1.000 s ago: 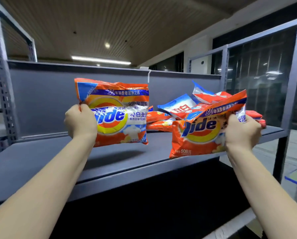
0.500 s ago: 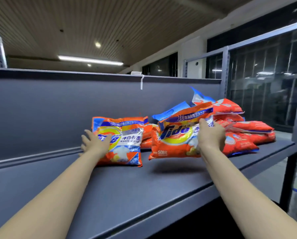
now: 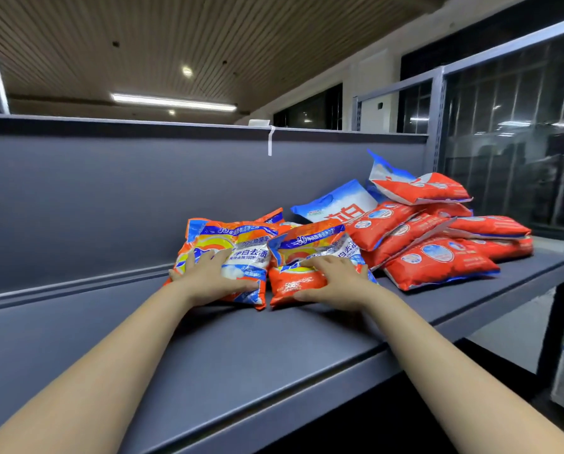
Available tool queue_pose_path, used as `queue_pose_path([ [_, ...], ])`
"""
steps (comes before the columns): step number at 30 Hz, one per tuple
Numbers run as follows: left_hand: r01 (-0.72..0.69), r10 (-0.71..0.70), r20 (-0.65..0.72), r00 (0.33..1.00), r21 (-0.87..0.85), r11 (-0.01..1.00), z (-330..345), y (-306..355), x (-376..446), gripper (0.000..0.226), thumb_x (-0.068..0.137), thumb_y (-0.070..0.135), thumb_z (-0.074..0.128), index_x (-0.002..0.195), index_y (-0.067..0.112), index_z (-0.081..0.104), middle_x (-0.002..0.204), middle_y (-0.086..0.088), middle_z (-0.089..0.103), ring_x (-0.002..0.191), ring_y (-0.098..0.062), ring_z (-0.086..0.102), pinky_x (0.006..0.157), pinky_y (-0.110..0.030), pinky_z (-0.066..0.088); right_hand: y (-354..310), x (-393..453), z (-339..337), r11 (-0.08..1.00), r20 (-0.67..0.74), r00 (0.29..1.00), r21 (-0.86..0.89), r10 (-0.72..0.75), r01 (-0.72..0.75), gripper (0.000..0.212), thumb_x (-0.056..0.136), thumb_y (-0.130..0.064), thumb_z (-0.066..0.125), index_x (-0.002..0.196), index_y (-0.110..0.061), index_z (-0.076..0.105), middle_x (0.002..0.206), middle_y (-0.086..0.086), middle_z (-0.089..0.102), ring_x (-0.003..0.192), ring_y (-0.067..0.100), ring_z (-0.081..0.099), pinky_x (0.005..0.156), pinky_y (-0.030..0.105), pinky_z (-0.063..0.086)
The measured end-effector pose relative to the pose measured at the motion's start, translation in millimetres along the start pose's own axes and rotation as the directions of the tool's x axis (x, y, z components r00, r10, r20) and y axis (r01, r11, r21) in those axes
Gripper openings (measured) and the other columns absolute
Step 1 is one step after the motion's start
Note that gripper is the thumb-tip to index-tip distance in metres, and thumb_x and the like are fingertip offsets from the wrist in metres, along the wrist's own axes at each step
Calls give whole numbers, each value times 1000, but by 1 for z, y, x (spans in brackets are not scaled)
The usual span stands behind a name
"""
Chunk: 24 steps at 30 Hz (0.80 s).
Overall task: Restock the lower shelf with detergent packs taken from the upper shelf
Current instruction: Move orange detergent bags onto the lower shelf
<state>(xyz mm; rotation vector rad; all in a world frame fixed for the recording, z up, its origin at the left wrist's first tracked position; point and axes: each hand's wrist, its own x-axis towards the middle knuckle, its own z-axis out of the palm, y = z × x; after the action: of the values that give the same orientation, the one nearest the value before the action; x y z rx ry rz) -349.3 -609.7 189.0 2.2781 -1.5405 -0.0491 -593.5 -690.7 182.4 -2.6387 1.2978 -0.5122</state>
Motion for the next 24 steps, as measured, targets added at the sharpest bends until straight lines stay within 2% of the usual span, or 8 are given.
queue_pose_path([
  [3, -21, 21, -25, 999, 29, 999, -1, 5, -5, 105, 63, 79, 61, 150, 34, 22, 156, 1, 25, 144, -29, 17, 113, -49, 20, 1, -4, 3, 1000, -48, 999, 20, -7, 8, 71, 76, -67, 60, 140, -44, 36, 151, -7, 31, 141, 20, 22, 113, 57, 13],
  [6, -81, 78, -82, 994, -38, 996, -5, 14, -15, 82, 79, 59, 64, 145, 20, 35, 147, -5, 43, 132, -25, 40, 101, -33, 33, 3, -12, 5, 997, -120, 992, 63, -39, 47, 69, 78, -56, 67, 139, -36, 41, 148, -3, 37, 138, 20, 29, 114, 49, 21],
  [8, -73, 66, -118, 991, -53, 996, -6, 18, -29, 67, 85, 52, 59, 140, 17, 42, 142, -5, 47, 127, -25, 45, 91, -31, 35, 3, -18, 4, 988, -166, 984, 125, -66, 87, 64, 80, -47, 69, 136, -27, 47, 145, 1, 42, 134, 21, 36, 112, 42, 28],
  [11, -24, 30, -133, 991, 47, 999, -5, 26, -57, 48, 89, 50, 53, 125, 19, 52, 133, -3, 53, 116, -24, 50, 78, -30, 33, 0, -33, 4, 973, -214, 973, 191, -86, 128, 56, 83, -41, 68, 132, -19, 52, 138, 4, 49, 127, 21, 44, 108, 36, 35],
  [15, -2, -4, -176, 984, -34, 999, -3, 32, -104, 32, 91, 49, 51, 108, 23, 59, 123, 2, 62, 110, -22, 54, 85, -30, 40, -13, -65, 8, 959, -325, 940, 221, -100, 178, 41, 85, -36, 66, 121, -16, 59, 127, 4, 58, 119, 21, 51, 99, 32, 39],
  [19, 40, -44, -386, 922, -17, 999, -5, 35, -161, 28, 92, 41, 48, 108, 24, 64, 120, 4, 63, 114, -23, 54, 86, -32, 34, -37, -110, 16, 889, -515, 852, 343, -92, 303, 21, 87, -24, 65, 104, -12, 68, 107, 2, 69, 104, 18, 60, 91, 30, 44],
  [22, 60, -75, -471, 879, -48, 997, -5, 25, -207, 23, 93, 36, 48, 103, 24, 65, 115, 3, 65, 110, -22, 55, 86, -32, 31, -54, -143, 26, 829, -560, 823, 415, -91, 374, 10, 88, -18, 63, 95, -14, 70, 97, -4, 70, 94, 8, 60, 82, 15, 39],
  [24, 49, -91, -498, 862, -97, 994, -9, 12, -237, 24, 93, 34, 48, 107, 22, 64, 117, 4, 65, 111, -19, 56, 92, -32, 36, -67, -163, 36, 783, -560, 823, 469, -94, 409, 8, 89, -16, 63, 94, -18, 69, 93, -10, 68, 87, -10, 55, 75, 2, 35],
])
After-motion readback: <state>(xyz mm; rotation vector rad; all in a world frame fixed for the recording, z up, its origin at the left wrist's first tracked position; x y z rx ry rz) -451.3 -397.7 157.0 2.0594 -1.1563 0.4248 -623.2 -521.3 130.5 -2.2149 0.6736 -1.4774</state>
